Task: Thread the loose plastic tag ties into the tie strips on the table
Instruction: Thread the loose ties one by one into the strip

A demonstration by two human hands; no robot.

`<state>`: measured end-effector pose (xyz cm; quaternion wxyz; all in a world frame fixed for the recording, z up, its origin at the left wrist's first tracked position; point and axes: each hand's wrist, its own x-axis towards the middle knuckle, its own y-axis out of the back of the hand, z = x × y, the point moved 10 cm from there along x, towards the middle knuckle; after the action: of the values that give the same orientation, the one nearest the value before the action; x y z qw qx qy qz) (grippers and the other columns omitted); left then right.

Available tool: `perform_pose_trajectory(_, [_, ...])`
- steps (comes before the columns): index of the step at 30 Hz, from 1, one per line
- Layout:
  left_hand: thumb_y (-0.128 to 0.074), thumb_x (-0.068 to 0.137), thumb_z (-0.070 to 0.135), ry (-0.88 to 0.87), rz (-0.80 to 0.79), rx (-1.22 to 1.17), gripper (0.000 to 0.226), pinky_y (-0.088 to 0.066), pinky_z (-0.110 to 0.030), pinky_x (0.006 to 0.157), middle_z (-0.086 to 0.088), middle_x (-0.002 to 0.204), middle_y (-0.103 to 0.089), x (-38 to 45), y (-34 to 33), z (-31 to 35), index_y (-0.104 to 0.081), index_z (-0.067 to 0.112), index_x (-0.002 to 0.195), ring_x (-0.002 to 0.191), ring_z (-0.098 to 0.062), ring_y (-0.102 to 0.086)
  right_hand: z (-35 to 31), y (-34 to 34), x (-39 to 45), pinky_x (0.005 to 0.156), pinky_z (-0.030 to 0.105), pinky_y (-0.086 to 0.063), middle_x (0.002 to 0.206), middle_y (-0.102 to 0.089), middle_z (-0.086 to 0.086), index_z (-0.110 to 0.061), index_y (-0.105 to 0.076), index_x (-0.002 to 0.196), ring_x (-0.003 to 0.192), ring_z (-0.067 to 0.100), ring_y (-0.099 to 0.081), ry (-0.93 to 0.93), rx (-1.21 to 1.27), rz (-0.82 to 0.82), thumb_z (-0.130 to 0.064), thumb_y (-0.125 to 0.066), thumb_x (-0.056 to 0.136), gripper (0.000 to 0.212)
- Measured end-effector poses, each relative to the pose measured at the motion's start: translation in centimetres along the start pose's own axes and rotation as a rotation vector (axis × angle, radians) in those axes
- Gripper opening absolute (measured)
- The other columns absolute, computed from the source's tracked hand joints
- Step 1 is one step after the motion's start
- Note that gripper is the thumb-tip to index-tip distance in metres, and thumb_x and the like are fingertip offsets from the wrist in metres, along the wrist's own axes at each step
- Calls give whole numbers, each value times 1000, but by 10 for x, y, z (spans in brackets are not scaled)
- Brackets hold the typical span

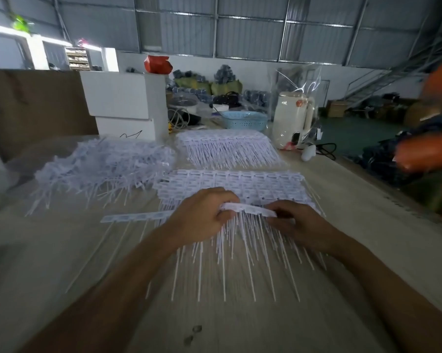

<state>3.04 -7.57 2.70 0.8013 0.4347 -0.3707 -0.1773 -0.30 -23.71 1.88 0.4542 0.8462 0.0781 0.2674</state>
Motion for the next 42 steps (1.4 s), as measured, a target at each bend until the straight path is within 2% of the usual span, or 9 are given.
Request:
perform_pose_trajectory(3, [-54, 99, 32, 17, 77, 81, 26, -49, -35, 86, 4, 112, -69, -14, 2, 1, -65, 25, 122, 103, -19, -61, 0, -6, 4, 71, 35, -47, 86, -65, 0, -14, -68, 103, 75, 14, -58, -38, 103, 4, -17, -60, 99, 9])
perform_pose_trajectory(7, [-41, 98, 54, -2, 207, 171, 43, -49, -34, 75, 5, 102, -70, -22, 10, 23, -64, 28, 124, 93, -19, -63, -8, -12, 7, 67, 24, -49, 83, -63, -3, -14, -67, 101, 73, 13, -60, -103, 359, 40, -17, -61, 98, 7])
perform_pose_trajectory(13, [-59, 95, 28, -12, 262, 279, 32, -49, -38, 79, 2, 105, -69, -22, 7, 33, -62, 26, 127, 96, -24, -63, -3, -30, 0, 55, 33, -50, 79, -63, 14, -2, -63, 96, 61, 24, -58, -341, 839, 103, -12, -59, 99, 11])
perform_pose_trajectory(18, [-67, 91, 28, -11, 353, 347, 23, -54, -40, 75, 4, 98, -72, -25, 15, 38, -70, 24, 114, 89, -23, -67, 3, -43, -3, 37, 18, -27, 73, -56, 7, -12, -63, 103, 43, 9, -36, -527, 1080, 49, -18, -61, 97, 8])
perform_pose_trajectory(21, [-77, 84, 26, -2, 394, 346, 23, -57, -36, 64, 5, 90, -72, -26, 17, 41, -73, 22, 106, 80, -22, -68, 1, -45, -5, 36, 17, -26, 65, -54, 3, -15, -63, 102, 43, 7, -35, -565, 1156, -13, -20, -62, 95, 8])
perform_pose_trajectory(25, [-77, 84, 30, 20, 403, 344, 19, -53, -30, 57, 6, 84, -72, -28, 18, 40, -74, 23, 102, 73, -20, -69, 5, -44, -8, 41, 21, -29, 66, -56, 7, -15, -70, 85, 47, 13, -40, -561, 1035, 19, -25, -67, 92, 14])
perform_pose_trajectory(31, [-58, 97, 29, 39, 320, 263, 13, -51, -32, 67, 7, 85, -69, -28, 11, 33, -69, 24, 102, 78, -20, -65, -22, -12, 2, 45, 33, -46, 67, -65, 11, -12, -66, 102, 47, 33, -55, -196, 512, 156, -21, -57, 102, 12])
perform_pose_trajectory(38, [-50, 102, 36, 108, 247, 82, 19, -53, -34, 69, 11, 88, -69, -24, 2, 19, -66, 26, 99, 78, -12, -64, -25, -11, 3, 45, 35, -49, 70, -68, 11, -13, -64, 102, 46, 31, -60, -128, 459, 123, -17, -54, 103, 11])
perform_pose_trajectory(42, [-52, 102, 36, 175, 214, -59, 23, -54, -38, 64, 5, 76, -70, -23, -6, 7, -71, 27, 92, 66, -15, -63, -42, -2, 2, 46, 33, -51, 65, -65, -3, -12, -65, 100, 41, 17, -58, 36, 217, 180, -12, -52, 103, 13])
